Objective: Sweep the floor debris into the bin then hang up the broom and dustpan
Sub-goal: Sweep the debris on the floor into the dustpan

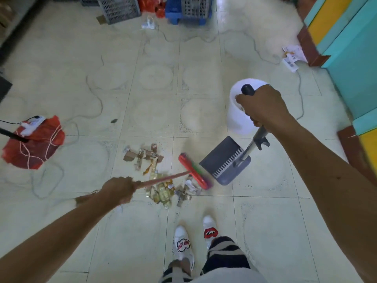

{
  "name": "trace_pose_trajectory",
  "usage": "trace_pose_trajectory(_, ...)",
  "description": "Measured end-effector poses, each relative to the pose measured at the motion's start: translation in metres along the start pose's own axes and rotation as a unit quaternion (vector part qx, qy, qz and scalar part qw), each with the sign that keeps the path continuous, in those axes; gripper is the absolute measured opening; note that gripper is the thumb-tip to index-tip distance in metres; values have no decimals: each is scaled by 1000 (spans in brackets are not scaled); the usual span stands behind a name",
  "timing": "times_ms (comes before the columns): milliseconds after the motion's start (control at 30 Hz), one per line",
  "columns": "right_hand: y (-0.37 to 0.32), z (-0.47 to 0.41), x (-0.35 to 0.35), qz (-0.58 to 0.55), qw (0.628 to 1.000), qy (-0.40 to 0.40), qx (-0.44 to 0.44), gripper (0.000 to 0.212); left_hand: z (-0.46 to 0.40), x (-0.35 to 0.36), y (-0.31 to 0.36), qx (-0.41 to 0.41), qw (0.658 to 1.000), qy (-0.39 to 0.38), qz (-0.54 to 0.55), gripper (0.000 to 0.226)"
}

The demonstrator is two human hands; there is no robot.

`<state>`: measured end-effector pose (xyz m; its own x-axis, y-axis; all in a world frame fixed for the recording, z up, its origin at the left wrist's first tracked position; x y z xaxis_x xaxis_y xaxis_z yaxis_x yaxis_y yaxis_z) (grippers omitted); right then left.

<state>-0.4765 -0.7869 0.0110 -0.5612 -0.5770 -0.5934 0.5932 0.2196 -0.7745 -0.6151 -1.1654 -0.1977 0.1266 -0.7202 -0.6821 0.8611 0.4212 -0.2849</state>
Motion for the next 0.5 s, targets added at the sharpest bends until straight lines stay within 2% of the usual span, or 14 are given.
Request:
trace_pose_trajectory(67, 0, 4, -1, 18, 1000, -15, -6, 20, 15, 2, 7, -5, 999, -24, -44, 42)
trace_pose_trajectory(233, 6, 12, -20, 27, 999, -30, 4, 25, 46, -6, -19, 3, 994, -41, -100, 70)
trace_pose_trajectory(367, 6, 20, -16, 21, 997, -70, -3, 28, 59, -18, -29, -42, 992, -56, -105, 56)
trace_pose_trajectory(500, 3, 24, 0, -11, 995, -102, -15, 31, 74, -18, -65, -74, 993, -61, -69, 64)
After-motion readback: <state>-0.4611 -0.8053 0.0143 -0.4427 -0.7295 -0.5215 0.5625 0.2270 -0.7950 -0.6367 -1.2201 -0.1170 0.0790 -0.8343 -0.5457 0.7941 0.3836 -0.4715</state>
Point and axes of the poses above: each hand's wrist, its own z-axis away from the middle knuckle, its own x-axis out of the palm, y = z × x, the point moved 4 cm from there along -z, towards the middle knuckle, and after that the axes turned 7 degrees about -z, right-handed, at the moved point
